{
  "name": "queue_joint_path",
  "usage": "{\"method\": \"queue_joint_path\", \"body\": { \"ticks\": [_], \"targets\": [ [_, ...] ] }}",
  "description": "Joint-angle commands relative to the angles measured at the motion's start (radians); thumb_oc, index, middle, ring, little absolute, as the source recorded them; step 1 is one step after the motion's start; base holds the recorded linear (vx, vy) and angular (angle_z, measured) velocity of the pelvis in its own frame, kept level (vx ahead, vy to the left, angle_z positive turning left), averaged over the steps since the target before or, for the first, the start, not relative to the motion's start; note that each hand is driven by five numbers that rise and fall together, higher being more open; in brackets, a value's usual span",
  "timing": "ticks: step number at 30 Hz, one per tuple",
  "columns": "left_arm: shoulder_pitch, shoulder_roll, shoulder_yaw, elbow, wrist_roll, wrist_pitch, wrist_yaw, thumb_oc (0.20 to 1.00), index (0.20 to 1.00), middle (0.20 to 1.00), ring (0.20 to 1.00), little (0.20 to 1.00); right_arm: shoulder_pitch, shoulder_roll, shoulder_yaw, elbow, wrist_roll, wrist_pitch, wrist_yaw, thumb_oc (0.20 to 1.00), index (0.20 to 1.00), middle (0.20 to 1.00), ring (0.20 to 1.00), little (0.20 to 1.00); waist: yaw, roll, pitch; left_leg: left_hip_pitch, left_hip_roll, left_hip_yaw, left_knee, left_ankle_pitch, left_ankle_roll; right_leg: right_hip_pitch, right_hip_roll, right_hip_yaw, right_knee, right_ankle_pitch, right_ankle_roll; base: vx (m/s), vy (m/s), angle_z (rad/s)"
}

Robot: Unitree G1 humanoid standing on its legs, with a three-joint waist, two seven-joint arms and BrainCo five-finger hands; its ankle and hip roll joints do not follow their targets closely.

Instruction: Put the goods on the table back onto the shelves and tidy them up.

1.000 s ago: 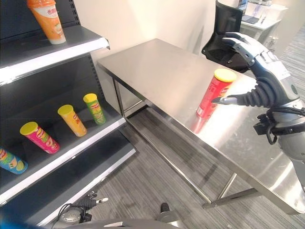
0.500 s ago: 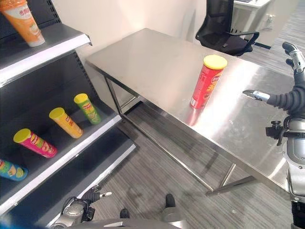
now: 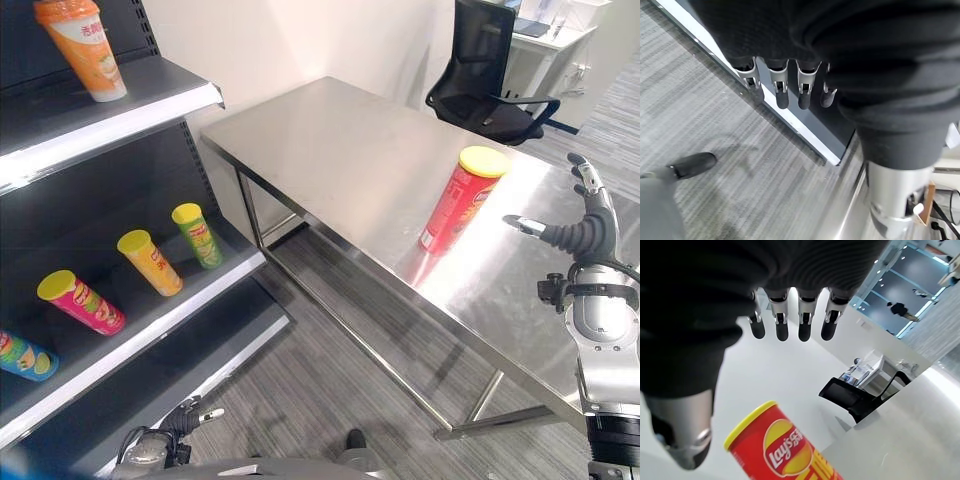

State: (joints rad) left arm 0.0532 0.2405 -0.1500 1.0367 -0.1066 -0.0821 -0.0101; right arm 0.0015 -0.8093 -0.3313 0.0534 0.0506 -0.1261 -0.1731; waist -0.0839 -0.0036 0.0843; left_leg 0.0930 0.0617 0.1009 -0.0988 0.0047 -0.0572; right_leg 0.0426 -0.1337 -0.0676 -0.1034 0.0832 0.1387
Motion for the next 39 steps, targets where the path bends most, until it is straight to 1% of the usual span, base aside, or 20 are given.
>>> {"method": "queue_joint_path", "body": {
  "ticks": [1, 7, 9, 13, 17, 20, 25, 30, 39],
  "targets": [
    [-0.057, 0.045, 0.0, 0.038, -0.016, -0.009, 0.016, 1.0, 1.0, 1.0, 1.0, 1.0, -0.087, -0.081, 0.01, 0.007, -0.027, -0.002, -0.055, 1.0, 1.0, 1.0, 1.0, 1.0, 0.023, -0.028, -0.007, 0.009, 0.019, 0.013, 0.012, -0.059, -0.027, 0.049, -0.007, -0.049, 0.016, -0.09, 0.017, 0.0, -0.027, 0.04],
    [-0.054, 0.052, 0.007, 0.048, -0.028, -0.004, 0.016, 1.0, 1.0, 1.0, 1.0, 1.0, -0.132, -0.112, 0.04, 0.053, -0.007, 0.004, -0.055, 1.0, 1.0, 1.0, 1.0, 1.0, 0.034, -0.03, -0.006, 0.009, 0.028, 0.0, 0.012, -0.052, -0.035, 0.061, -0.001, -0.064, 0.016, -0.101, 0.009, 0.01, -0.051, 0.1],
    [-0.043, 0.056, 0.009, 0.05, -0.036, -0.001, 0.012, 1.0, 1.0, 1.0, 1.0, 1.0, -0.158, -0.129, 0.061, 0.084, 0.0, 0.008, -0.053, 1.0, 1.0, 1.0, 1.0, 1.0, 0.045, -0.03, -0.005, 0.01, 0.033, -0.007, 0.012, -0.047, -0.04, 0.069, 0.004, -0.076, 0.016, -0.106, 0.006, 0.01, -0.072, 0.18],
    [-0.038, 0.062, 0.011, 0.054, -0.043, 0.0, 0.012, 1.0, 1.0, 1.0, 1.0, 1.0, -0.192, -0.147, 0.09, 0.122, 0.013, 0.009, -0.052, 1.0, 1.0, 1.0, 1.0, 1.0, 0.054, -0.029, -0.001, 0.007, 0.04, -0.019, 0.012, -0.039, -0.046, 0.074, 0.011, -0.086, 0.016, -0.112, 0.0, 0.0, -0.055, 0.06],
    [-0.037, 0.066, 0.009, 0.057, -0.046, 0.001, 0.009, 1.0, 1.0, 1.0, 1.0, 1.0, -0.213, -0.156, 0.118, 0.152, 0.032, 0.012, -0.035, 1.0, 1.0, 1.0, 1.0, 1.0, 0.059, -0.029, 0.002, 0.003, 0.045, -0.027, 0.012, -0.033, -0.05, 0.076, 0.016, -0.094, 0.016, -0.116, -0.004, 0.0, -0.051, 0.13],
    [-0.033, 0.069, 0.002, 0.061, -0.055, 0.003, 0.004, 1.0, 1.0, 1.0, 1.0, 1.0, -0.242, -0.168, 0.161, 0.205, 0.066, 0.013, -0.013, 1.0, 1.0, 1.0, 1.0, 1.0, 0.068, -0.026, 0.005, -0.002, 0.051, -0.038, 0.012, -0.023, -0.057, 0.081, 0.023, -0.108, 0.016, -0.122, -0.01, 0.0, -0.057, 0.09],
    [-0.032, 0.072, -0.002, 0.064, -0.06, 0.005, -0.002, 1.0, 1.0, 1.0, 1.0, 1.0, -0.27, -0.182, 0.203, 0.25, 0.076, 0.022, 0.006, 1.0, 1.0, 1.0, 1.0, 1.0, 0.074, -0.025, 0.009, -0.015, 0.057, -0.051, 0.012, -0.012, -0.063, 0.08, 0.03, -0.121, 0.016, -0.127, -0.015, -0.01, -0.05, 0.12],
    [-0.03, 0.076, -0.009, 0.061, -0.06, 0.006, -0.004, 1.0, 1.0, 1.0, 1.0, 1.0, -0.29, -0.177, 0.222, 0.272, 0.078, 0.022, 0.006, 1.0, 1.0, 1.0, 1.0, 1.0, 0.079, -0.02, 0.009, -0.024, 0.058, -0.059, 0.012, -0.005, -0.068, 0.081, 0.033, -0.137, 0.016, -0.129, -0.016, 0.01, -0.024, 0.05],
    [-0.03, 0.075, -0.01, 0.062, -0.064, 0.006, 0.001, 1.0, 1.0, 1.0, 1.0, 1.0, -0.326, -0.172, 0.241, 0.269, 0.066, 0.014, -0.009, 1.0, 1.0, 1.0, 1.0, 1.0, 0.083, -0.015, 0.006, -0.022, 0.058, -0.061, 0.012, -0.01, -0.069, 0.086, 0.032, -0.146, 0.016, -0.132, -0.016, 0.01, -0.001, 0.07]
  ]
}}
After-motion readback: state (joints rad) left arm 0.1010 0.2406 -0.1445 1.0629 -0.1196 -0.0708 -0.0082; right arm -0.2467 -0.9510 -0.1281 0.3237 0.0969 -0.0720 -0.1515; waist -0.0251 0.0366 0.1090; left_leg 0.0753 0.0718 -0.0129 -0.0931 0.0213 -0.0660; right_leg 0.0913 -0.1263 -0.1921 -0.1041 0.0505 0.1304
